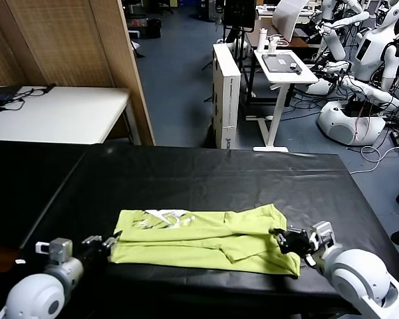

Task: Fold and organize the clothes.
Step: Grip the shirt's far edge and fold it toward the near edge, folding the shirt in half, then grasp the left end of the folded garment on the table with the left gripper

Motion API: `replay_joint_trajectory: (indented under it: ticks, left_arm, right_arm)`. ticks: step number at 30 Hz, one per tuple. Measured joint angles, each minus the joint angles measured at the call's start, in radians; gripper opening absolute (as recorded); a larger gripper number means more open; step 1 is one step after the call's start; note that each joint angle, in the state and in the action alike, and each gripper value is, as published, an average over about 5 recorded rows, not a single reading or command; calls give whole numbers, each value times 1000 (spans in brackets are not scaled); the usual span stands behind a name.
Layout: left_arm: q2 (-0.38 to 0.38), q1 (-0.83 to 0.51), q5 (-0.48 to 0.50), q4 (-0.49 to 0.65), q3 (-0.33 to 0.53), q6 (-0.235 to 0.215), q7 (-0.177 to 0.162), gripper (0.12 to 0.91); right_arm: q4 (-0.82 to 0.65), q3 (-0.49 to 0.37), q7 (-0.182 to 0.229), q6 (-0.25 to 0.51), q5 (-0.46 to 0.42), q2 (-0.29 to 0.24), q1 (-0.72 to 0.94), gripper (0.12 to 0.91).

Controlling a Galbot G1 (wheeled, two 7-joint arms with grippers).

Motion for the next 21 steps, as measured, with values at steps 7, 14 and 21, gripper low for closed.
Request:
replay_joint_trajectory:
  ticks: [7, 14, 21]
  left_arm:
    - [-43, -125, 17, 77, 42, -16, -12, 905]
    - [-100, -238, 36, 171, 109, -22, -9, 907]
    - [-125, -298, 36, 232, 148, -23, -6, 907]
  right_arm:
    - [-95, -21, -12, 0, -65, 93, 76, 907]
    - [-200, -59, -23, 31, -98, 149, 143, 907]
    - [-294, -94, -22, 46, -105, 191, 207, 907]
